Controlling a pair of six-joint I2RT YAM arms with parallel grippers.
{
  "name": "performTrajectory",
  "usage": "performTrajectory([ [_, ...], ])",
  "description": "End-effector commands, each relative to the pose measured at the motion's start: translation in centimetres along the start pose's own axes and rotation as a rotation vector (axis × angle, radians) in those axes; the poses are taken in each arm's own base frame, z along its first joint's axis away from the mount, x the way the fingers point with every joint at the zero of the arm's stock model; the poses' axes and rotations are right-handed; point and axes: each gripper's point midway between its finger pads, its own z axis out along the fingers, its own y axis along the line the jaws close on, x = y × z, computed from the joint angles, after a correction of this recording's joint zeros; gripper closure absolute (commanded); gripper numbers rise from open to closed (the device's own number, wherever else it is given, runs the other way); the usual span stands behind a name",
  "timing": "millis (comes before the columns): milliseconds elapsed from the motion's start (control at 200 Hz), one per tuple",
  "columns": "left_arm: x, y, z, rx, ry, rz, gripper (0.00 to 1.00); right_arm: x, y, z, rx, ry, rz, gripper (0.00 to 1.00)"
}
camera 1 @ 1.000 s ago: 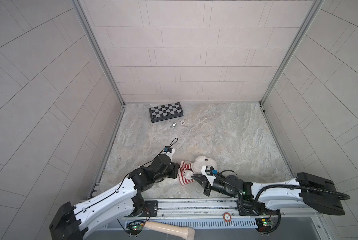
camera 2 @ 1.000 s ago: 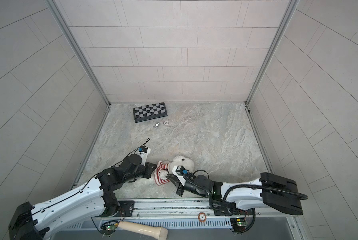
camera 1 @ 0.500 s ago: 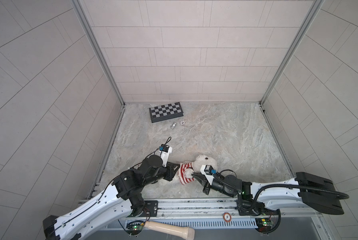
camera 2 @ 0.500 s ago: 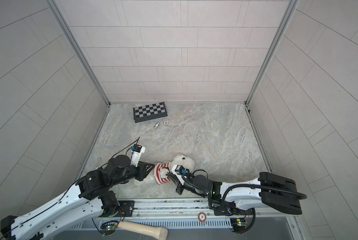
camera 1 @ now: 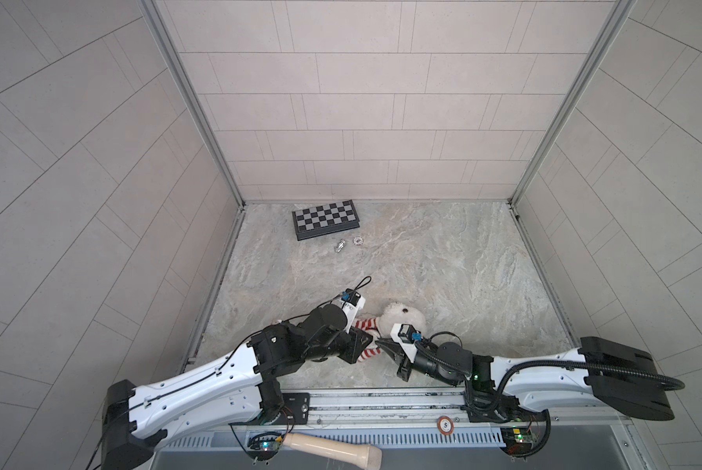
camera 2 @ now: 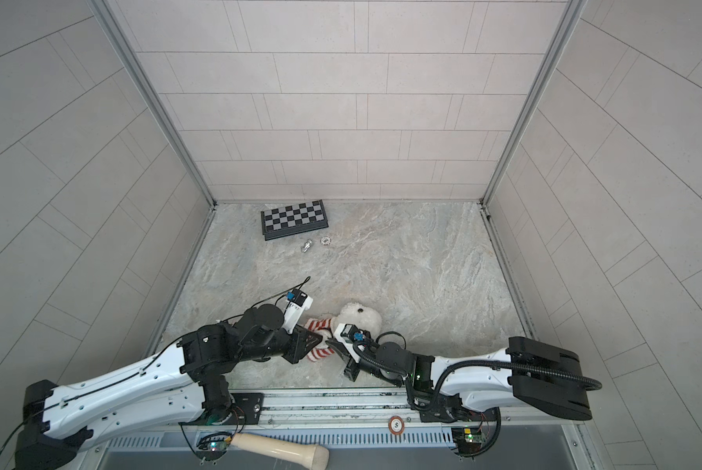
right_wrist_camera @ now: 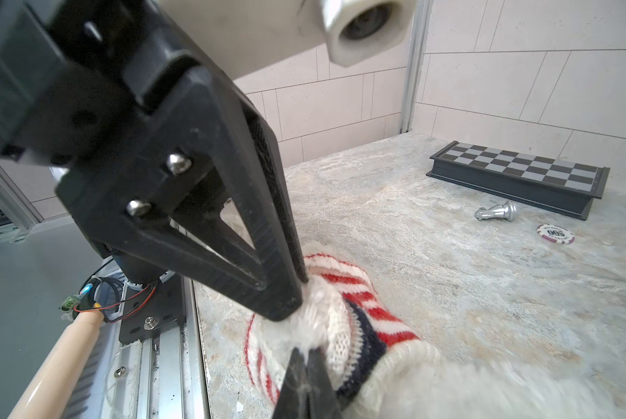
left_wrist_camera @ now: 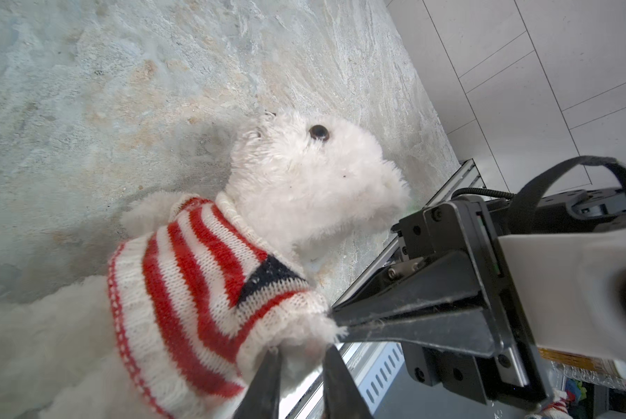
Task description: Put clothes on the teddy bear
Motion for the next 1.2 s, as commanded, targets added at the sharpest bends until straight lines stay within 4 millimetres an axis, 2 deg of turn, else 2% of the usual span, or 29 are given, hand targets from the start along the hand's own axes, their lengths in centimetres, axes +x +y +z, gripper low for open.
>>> performTrajectory([
  [0, -0.8, -0.5, 0.0, 0.007, -0.018, 0.001, 0.74, -2.0, 0.3, -0.1, -0.007, -0.061, -0.01, 1.0],
  [140, -0.6, -0.2, 0.5, -0.014, -0.007, 0.005, 0.66, -2.2, 0.5, 0.0, -0.013, -0.073, -0.008, 1.0],
  [270, -0.8, -0.2, 0.8, -0.01, -0.015, 0.007, 0.71, -2.2, 0.4, 0.0, -0.012, -0.077, -0.008, 1.0],
  [471, -0.6, -0.3, 1.6, -0.001, -0.01, 0.0, 0.73, -2.3, 0.4, 0.0, -0.011, -0.085, -0.006, 1.0],
  [506, -0.7, -0.4, 1.7, 0.004, -0.013, -0.001, 0.76, -2.4, 0.4, 0.0, -0.011, -0.089, -0.004, 1.0],
  [641, -1.2, -0.5, 1.3, 0.011, -0.041, -0.012, 1.0, -2.1, 0.1, -0.1, 0.002, -0.081, 0.007, 1.0],
  [686, -1.6, -0.8, 1.0, 0.021, -0.058, -0.018, 1.0, -1.7, 0.0, -0.2, 0.007, -0.068, 0.017, 0.92],
  [771, -2.6, -1.7, 0.3, 0.06, -0.1, -0.037, 1.0, -0.9, -0.4, -0.6, 0.023, -0.042, 0.058, 0.67],
  [831, -3.2, -2.6, -0.3, 0.097, -0.121, -0.042, 1.0, -0.1, -0.7, -0.7, 0.038, -0.019, 0.077, 0.59],
  [921, -3.9, -3.8, -1.1, 0.148, -0.137, -0.036, 1.0, 0.5, -1.1, -0.8, 0.059, 0.001, 0.072, 0.57],
  [1096, -4.0, -4.4, -1.4, 0.181, -0.142, -0.045, 1.0, -0.6, -1.2, -0.3, 0.076, -0.023, 0.038, 0.55],
  [1196, -4.4, -5.0, -1.6, 0.215, -0.155, -0.05, 1.0, -0.8, -1.3, 0.2, 0.085, -0.02, 0.034, 0.51],
])
